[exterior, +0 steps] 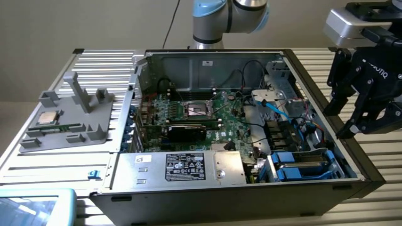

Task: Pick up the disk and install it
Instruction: 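Insert the first disk wire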

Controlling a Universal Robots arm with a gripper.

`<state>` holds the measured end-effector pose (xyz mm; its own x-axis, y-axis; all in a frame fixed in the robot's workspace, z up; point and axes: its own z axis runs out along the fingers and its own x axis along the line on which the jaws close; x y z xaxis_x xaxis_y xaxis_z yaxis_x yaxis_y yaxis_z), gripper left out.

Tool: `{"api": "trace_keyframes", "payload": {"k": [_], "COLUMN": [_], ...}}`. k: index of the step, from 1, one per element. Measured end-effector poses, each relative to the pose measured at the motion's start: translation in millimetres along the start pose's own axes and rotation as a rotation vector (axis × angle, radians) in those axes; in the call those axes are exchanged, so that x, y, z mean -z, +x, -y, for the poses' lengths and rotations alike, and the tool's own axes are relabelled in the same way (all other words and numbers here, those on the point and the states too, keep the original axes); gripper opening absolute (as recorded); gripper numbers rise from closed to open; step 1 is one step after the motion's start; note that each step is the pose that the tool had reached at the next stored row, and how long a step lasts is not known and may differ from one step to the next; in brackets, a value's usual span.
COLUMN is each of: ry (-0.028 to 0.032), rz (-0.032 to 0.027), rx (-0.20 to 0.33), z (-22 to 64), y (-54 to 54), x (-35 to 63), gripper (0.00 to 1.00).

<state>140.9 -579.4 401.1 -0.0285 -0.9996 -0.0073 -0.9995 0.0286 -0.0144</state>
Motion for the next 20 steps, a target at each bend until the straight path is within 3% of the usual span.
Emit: {"api": "trace_keyframes", "payload": {"k": [5,12,20], "ry": [-0.0026,-0.0038,-0.0028], "rz": [0.0001,0.0000,0.0021], "rx": [0.000,0.000,-0.003], "z": [7.9,7.9,7.5], "y": [-4.5,-5.4,-15.7], "x": [-8.6,-11.3,-18.9], "gripper": [0.52,0.52,0.52]}}
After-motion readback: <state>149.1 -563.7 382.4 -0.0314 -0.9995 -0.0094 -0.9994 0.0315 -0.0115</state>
